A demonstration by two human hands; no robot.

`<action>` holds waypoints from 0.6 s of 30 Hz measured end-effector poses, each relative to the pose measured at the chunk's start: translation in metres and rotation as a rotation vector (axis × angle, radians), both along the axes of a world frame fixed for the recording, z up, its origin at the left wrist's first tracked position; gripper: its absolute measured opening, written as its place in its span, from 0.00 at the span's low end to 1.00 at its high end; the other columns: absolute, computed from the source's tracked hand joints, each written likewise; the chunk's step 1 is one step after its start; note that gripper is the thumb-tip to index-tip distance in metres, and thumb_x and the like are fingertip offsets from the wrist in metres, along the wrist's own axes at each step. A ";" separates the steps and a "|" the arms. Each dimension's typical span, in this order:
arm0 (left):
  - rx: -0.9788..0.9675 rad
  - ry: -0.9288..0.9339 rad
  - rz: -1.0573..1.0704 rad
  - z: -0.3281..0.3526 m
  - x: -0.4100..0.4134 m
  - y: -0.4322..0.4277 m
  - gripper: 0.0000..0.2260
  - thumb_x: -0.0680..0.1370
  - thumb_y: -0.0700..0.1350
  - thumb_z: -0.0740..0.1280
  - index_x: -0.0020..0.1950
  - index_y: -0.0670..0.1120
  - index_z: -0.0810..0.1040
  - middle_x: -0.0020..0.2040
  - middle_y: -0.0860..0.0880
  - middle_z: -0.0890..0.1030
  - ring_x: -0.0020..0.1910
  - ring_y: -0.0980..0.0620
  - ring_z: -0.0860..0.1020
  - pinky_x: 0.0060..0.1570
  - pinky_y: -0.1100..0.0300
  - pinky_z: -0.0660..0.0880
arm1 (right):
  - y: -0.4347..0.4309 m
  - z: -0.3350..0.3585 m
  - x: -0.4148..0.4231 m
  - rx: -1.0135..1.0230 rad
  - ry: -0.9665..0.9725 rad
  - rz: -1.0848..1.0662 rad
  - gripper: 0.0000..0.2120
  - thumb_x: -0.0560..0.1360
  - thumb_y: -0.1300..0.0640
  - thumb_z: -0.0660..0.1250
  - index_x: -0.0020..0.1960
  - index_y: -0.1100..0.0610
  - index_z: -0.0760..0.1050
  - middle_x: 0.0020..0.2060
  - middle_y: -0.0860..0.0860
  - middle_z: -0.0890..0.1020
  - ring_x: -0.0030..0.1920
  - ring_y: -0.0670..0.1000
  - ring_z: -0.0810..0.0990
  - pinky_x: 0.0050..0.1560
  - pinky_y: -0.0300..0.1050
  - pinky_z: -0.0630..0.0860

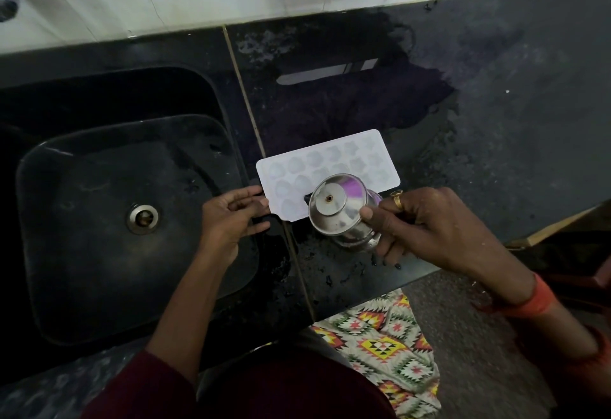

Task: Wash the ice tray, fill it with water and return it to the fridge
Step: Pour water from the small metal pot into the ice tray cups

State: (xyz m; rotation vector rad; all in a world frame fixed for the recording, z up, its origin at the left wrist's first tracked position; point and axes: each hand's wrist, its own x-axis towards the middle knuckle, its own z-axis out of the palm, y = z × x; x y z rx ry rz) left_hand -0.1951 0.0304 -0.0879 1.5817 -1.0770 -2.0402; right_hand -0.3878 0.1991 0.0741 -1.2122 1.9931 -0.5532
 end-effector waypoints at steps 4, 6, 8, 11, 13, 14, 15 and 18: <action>0.005 0.008 0.007 0.000 0.000 0.000 0.10 0.74 0.34 0.74 0.54 0.42 0.83 0.46 0.44 0.86 0.41 0.52 0.86 0.33 0.60 0.81 | -0.005 0.005 0.001 -0.002 -0.046 -0.049 0.24 0.80 0.44 0.64 0.35 0.61 0.81 0.30 0.48 0.86 0.30 0.44 0.86 0.36 0.32 0.78; 0.006 0.012 0.013 0.001 0.000 0.001 0.09 0.74 0.34 0.74 0.52 0.43 0.83 0.45 0.44 0.86 0.40 0.53 0.86 0.33 0.60 0.82 | -0.008 0.006 0.000 -0.012 -0.056 -0.056 0.24 0.79 0.44 0.64 0.35 0.61 0.81 0.30 0.48 0.86 0.30 0.45 0.86 0.35 0.32 0.78; 0.007 0.014 0.015 0.001 0.000 0.001 0.09 0.74 0.34 0.74 0.51 0.44 0.83 0.45 0.44 0.86 0.40 0.52 0.86 0.34 0.60 0.82 | -0.011 0.007 0.000 -0.020 -0.048 -0.052 0.25 0.79 0.44 0.64 0.35 0.63 0.80 0.30 0.49 0.86 0.30 0.44 0.86 0.35 0.32 0.78; 0.011 0.015 0.014 0.001 0.000 0.001 0.09 0.74 0.34 0.74 0.51 0.44 0.83 0.46 0.44 0.86 0.40 0.52 0.86 0.34 0.60 0.82 | -0.016 0.006 0.000 -0.035 -0.016 -0.031 0.24 0.80 0.44 0.64 0.36 0.63 0.80 0.30 0.48 0.86 0.30 0.43 0.85 0.34 0.32 0.78; 0.009 0.012 0.009 0.001 0.000 0.000 0.09 0.74 0.34 0.74 0.52 0.43 0.83 0.46 0.44 0.86 0.40 0.53 0.86 0.34 0.60 0.82 | -0.019 0.004 0.000 -0.044 0.025 -0.012 0.24 0.80 0.44 0.64 0.36 0.63 0.79 0.30 0.47 0.86 0.29 0.42 0.85 0.34 0.32 0.78; 0.008 0.012 0.008 0.001 0.000 0.000 0.09 0.74 0.34 0.74 0.52 0.43 0.83 0.46 0.44 0.86 0.40 0.53 0.86 0.34 0.60 0.81 | -0.020 0.004 0.000 -0.051 0.045 -0.003 0.24 0.80 0.45 0.65 0.35 0.63 0.79 0.30 0.47 0.86 0.29 0.41 0.85 0.34 0.32 0.78; 0.008 0.012 0.008 0.001 0.000 0.000 0.09 0.74 0.35 0.74 0.52 0.43 0.83 0.46 0.44 0.86 0.40 0.53 0.86 0.33 0.60 0.81 | -0.022 0.003 0.000 -0.059 0.061 0.003 0.24 0.80 0.45 0.65 0.35 0.62 0.79 0.29 0.46 0.86 0.29 0.41 0.85 0.34 0.33 0.79; 0.005 0.011 0.008 0.001 0.000 0.000 0.09 0.74 0.34 0.74 0.53 0.42 0.83 0.45 0.45 0.86 0.40 0.53 0.86 0.33 0.60 0.81 | -0.026 0.000 -0.001 -0.073 0.097 0.014 0.23 0.81 0.45 0.65 0.34 0.59 0.79 0.29 0.46 0.85 0.29 0.39 0.84 0.36 0.35 0.80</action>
